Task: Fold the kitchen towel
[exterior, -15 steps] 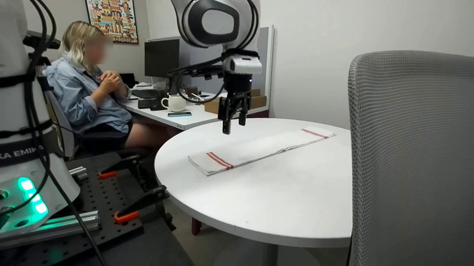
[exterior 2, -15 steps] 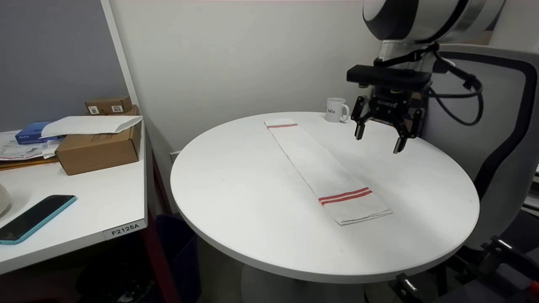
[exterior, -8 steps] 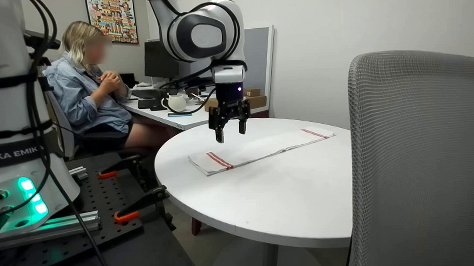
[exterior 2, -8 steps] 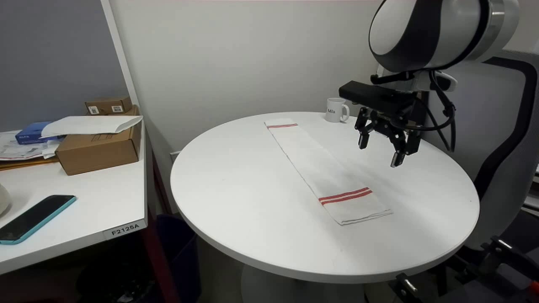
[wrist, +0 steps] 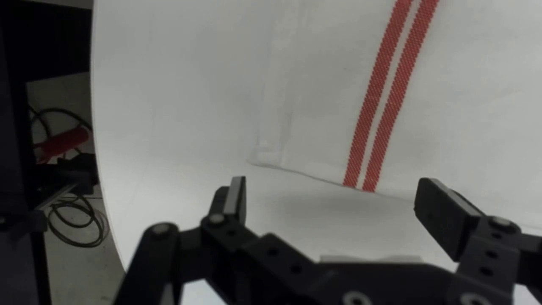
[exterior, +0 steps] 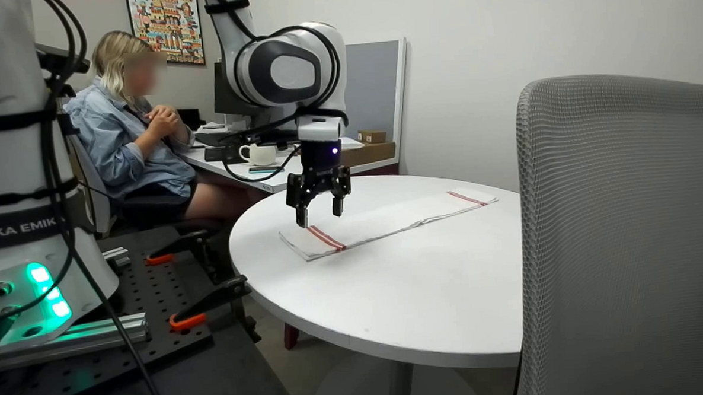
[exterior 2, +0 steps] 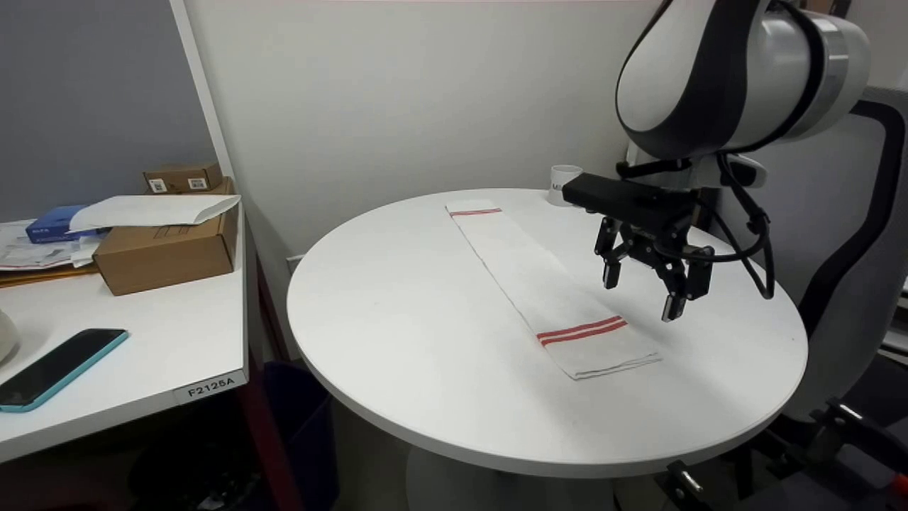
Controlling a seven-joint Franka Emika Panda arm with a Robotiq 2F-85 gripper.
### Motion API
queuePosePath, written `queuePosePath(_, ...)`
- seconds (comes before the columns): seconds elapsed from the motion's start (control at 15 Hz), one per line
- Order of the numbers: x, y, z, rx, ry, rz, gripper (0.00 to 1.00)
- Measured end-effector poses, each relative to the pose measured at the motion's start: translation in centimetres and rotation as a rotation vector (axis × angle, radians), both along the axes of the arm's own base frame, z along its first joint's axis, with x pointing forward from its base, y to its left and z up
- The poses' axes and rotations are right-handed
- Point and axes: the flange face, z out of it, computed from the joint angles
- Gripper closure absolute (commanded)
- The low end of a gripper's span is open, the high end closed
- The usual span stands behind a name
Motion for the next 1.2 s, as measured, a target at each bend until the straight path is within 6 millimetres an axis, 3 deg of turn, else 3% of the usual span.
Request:
queuePosePath(0.33,-1.3,2.9,-3.0,0.001,0.038,0.045,0.0)
queuePosePath(0.67,-1.5,4.1,-5.2,0.006,0.001,0.031,0.0)
queuePosePath(0.73,-1.5,4.2,-5.6,0.007,-0.014,0.022,0.18)
queuePosePath(1.2,-1.1,4.5,-6.4,0.007,-0.12,0.006,0.72)
